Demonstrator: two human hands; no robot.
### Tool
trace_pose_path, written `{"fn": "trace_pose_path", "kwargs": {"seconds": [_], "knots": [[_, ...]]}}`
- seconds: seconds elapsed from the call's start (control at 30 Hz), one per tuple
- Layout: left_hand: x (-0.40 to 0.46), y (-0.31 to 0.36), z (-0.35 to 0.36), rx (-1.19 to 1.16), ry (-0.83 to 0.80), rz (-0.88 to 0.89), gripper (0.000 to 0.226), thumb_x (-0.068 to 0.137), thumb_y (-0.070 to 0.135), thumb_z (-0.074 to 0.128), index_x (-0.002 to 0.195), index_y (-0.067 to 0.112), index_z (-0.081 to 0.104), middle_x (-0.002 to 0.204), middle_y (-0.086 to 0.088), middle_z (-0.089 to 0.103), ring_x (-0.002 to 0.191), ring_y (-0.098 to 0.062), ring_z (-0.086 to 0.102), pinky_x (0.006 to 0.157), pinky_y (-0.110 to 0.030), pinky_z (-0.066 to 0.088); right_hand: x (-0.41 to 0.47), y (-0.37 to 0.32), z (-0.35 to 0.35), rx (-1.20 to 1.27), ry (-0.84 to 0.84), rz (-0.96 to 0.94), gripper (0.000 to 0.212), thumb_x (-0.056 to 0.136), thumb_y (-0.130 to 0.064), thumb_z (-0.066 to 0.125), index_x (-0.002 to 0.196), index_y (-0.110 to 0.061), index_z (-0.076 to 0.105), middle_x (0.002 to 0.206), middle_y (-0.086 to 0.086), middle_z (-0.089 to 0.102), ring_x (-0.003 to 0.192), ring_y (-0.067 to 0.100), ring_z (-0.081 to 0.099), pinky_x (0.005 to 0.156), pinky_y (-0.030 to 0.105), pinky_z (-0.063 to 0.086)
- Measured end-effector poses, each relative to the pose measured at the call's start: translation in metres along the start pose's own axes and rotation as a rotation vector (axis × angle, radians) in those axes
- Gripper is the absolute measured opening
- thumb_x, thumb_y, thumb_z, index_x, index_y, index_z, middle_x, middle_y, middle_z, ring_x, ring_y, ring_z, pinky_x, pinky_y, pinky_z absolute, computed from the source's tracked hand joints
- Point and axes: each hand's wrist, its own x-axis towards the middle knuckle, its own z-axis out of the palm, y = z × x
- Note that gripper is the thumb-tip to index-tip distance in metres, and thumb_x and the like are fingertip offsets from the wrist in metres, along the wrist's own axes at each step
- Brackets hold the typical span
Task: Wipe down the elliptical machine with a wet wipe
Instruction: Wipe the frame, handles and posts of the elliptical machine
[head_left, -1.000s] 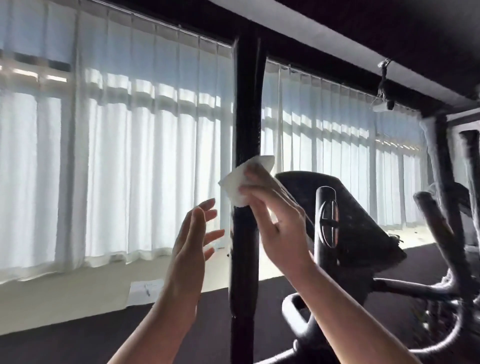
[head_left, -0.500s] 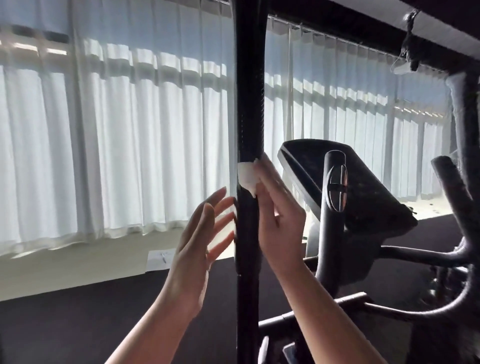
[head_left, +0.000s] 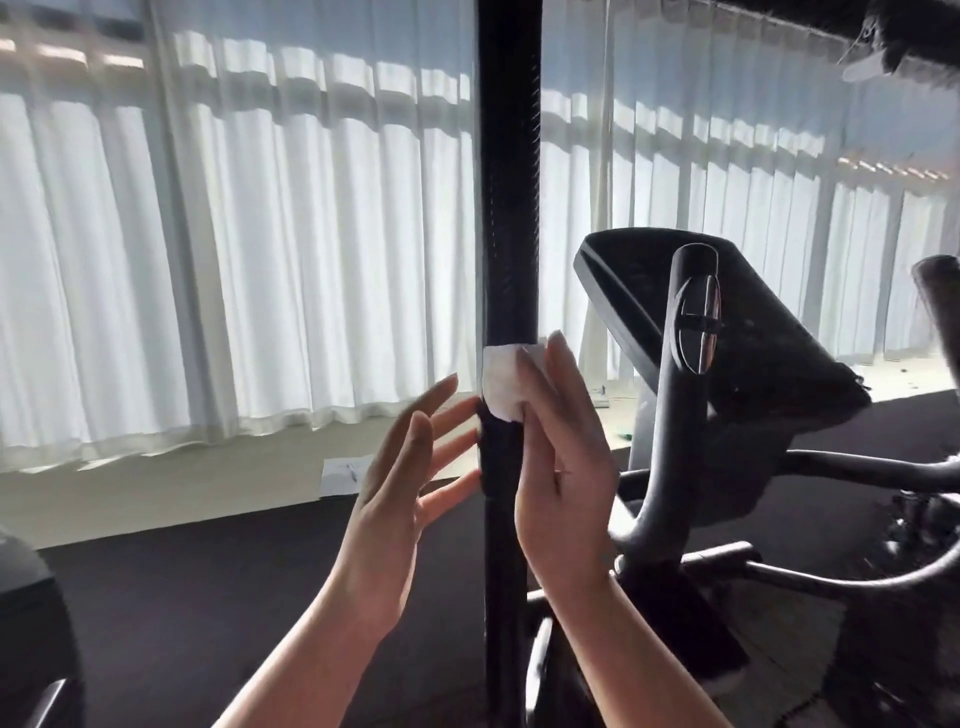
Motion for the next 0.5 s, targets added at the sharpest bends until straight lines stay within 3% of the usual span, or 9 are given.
{"fn": "trace_pose_path", "kwargs": {"seconds": [0.17,0.3,0.5], "knots": [[-0.006,-0.003,-0.003,0.006,-0.015,0.002,0.06,0.083,0.067,0.055,0.131,0.032,0.055,0.137,0.007,0.059,0.128,-0.014,0.054,0.1,-0.044,0.047,-0.057,0.013,-0.006,-0.092,-0.003,-0.037,0.038,0.094,0.007,0.046,0.131,0.001,0.053,0.141,0.016,0.05,0.134,0.022,0.046,0.108,0.028,0.041],[-0.005,-0.003,0.001,0.013,-0.001,0.002,0.045,0.092,0.045,0.04,0.131,0.028,0.053,0.133,0.01,0.061,0.126,-0.011,0.056,0.101,-0.045,0.045,-0.068,0.015,-0.014,-0.089,-0.006,-0.019,0.037,0.092,0.004,0.046,0.127,0.0,0.057,0.135,0.016,0.055,0.131,0.018,0.05,0.104,0.025,0.044],[0.009,0.007,0.003,0.194,0.093,0.101,0.044,0.088,0.041,0.045,0.132,0.039,0.048,0.116,0.014,0.069,0.108,-0.009,0.066,0.092,-0.034,0.05,0.016,0.0,0.01,0.129,0.142,0.079,0.035,0.096,0.003,0.047,0.128,-0.008,0.055,0.132,0.009,0.059,0.128,0.008,0.052,0.102,0.019,0.044]]}}
